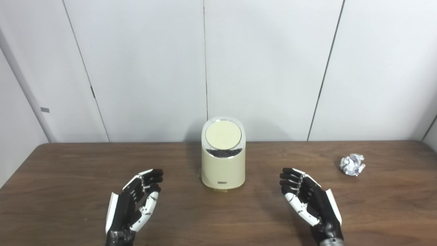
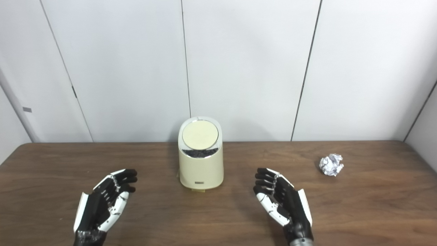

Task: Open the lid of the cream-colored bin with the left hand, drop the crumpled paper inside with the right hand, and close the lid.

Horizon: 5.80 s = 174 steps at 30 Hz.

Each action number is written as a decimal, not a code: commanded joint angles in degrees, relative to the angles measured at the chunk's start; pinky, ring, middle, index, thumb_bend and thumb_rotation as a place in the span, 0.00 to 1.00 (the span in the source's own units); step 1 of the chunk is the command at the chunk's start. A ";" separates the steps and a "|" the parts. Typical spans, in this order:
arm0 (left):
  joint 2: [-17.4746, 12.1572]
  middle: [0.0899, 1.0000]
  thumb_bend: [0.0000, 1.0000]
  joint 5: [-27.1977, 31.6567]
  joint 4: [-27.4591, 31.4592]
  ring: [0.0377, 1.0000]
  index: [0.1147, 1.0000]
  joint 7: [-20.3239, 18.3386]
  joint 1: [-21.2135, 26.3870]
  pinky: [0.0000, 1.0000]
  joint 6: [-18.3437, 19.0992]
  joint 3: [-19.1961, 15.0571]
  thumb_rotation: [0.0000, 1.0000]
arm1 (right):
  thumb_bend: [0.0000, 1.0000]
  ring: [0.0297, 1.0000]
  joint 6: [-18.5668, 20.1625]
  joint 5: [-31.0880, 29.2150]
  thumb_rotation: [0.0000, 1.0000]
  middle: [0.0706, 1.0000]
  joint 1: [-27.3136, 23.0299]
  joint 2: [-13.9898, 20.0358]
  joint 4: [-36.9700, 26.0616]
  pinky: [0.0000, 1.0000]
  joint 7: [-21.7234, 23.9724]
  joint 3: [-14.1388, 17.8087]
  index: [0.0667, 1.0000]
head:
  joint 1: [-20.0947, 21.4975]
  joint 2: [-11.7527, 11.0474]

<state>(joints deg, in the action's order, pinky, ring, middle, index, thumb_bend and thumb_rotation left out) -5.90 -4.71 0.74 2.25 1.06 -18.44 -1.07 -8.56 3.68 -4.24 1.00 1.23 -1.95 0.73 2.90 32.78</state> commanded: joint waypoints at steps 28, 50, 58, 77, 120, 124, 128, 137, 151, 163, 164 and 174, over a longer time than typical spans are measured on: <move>-0.61 0.87 0.65 -4.89 5.57 0.86 0.90 -2.25 3.68 0.82 17.06 2.23 0.51 | 0.24 0.68 -2.33 0.95 0.38 0.69 -1.43 -0.41 1.94 0.59 -1.43 -0.01 0.68 | 0.58 -1.08; -4.93 1.00 1.00 -7.57 11.42 1.00 1.00 -8.65 30.71 0.95 42.10 4.25 0.68 | 0.24 0.69 -2.59 1.85 0.38 0.71 -1.59 -0.94 2.58 0.59 -1.90 -1.08 0.69 | 1.02 -1.18; -5.36 1.00 1.00 -11.68 10.76 1.00 1.00 -8.75 33.52 0.94 44.79 6.99 0.56 | 0.24 0.69 -1.67 2.88 0.42 0.70 -1.68 -0.89 2.48 0.60 -2.31 -1.20 0.69 | 0.74 -1.23; -7.10 0.99 0.98 -34.87 0.25 0.99 0.98 -2.97 37.20 0.96 41.29 15.64 0.49 | 0.24 0.68 -2.42 3.39 0.42 0.70 -1.97 -1.32 3.32 0.60 -2.64 -1.31 0.69 | 1.65 -1.36; -3.24 0.97 1.00 -36.57 -12.99 0.96 0.96 -2.36 43.95 0.99 43.56 16.59 0.83 | 0.26 0.71 -1.11 2.98 0.44 0.72 -1.88 -2.19 3.28 0.64 -2.17 -1.90 0.71 | 2.77 -1.74; -3.20 0.96 1.00 -37.20 -12.96 0.96 0.95 -2.79 44.14 1.00 44.42 17.25 0.66 | 0.26 0.71 -1.38 3.12 0.44 0.72 -1.96 -2.25 3.39 0.64 -2.35 -1.95 0.71 | 2.90 -1.66; -3.66 0.95 1.00 -38.19 -13.72 0.94 0.94 -2.43 44.20 0.98 43.84 18.34 0.57 | 0.27 0.71 -0.61 2.94 0.45 0.72 -1.87 -2.26 2.98 0.64 -2.19 -1.97 0.71 | 2.88 -1.49; -4.58 0.94 1.00 -40.45 -16.65 0.96 0.95 -1.09 44.22 0.99 42.60 20.92 0.50 | 0.26 0.71 -0.12 3.12 0.43 0.72 -1.76 -2.52 2.36 0.64 -2.44 -2.10 0.71 | 3.14 -1.22; -7.12 0.96 1.00 -45.94 -19.14 0.99 0.97 1.82 43.45 1.00 40.28 25.37 0.40 | 0.26 0.70 0.15 3.54 0.45 0.71 -1.52 -2.51 1.76 0.63 -2.59 -2.16 0.70 | 3.27 -0.40; -9.28 0.99 1.00 -54.96 -23.70 1.00 1.00 9.11 43.84 1.00 36.35 30.98 0.32 | 0.26 0.71 0.38 3.22 0.44 0.72 -1.58 -3.06 1.58 0.64 -2.33 -2.09 0.71 | 3.55 -0.14; -9.33 1.00 1.00 -55.12 -23.82 1.00 1.00 9.30 43.86 1.00 36.05 31.10 0.32 | 0.26 0.71 0.44 3.43 0.44 0.72 -1.61 -3.09 1.58 0.64 -2.45 -2.10 0.71 | 3.50 -0.13; -8.77 0.99 1.00 -55.61 -23.42 1.00 1.00 9.91 44.26 1.00 36.06 29.97 0.39 | 0.26 0.71 1.04 4.09 0.45 0.72 -1.70 -3.22 1.42 0.63 -2.56 -2.17 0.71 | 3.45 -0.16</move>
<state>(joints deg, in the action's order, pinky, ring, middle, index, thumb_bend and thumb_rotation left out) -14.41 -59.03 -22.49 12.63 43.12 16.86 29.20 -7.05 7.81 -6.04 -1.47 2.49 -4.20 -0.95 6.33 32.61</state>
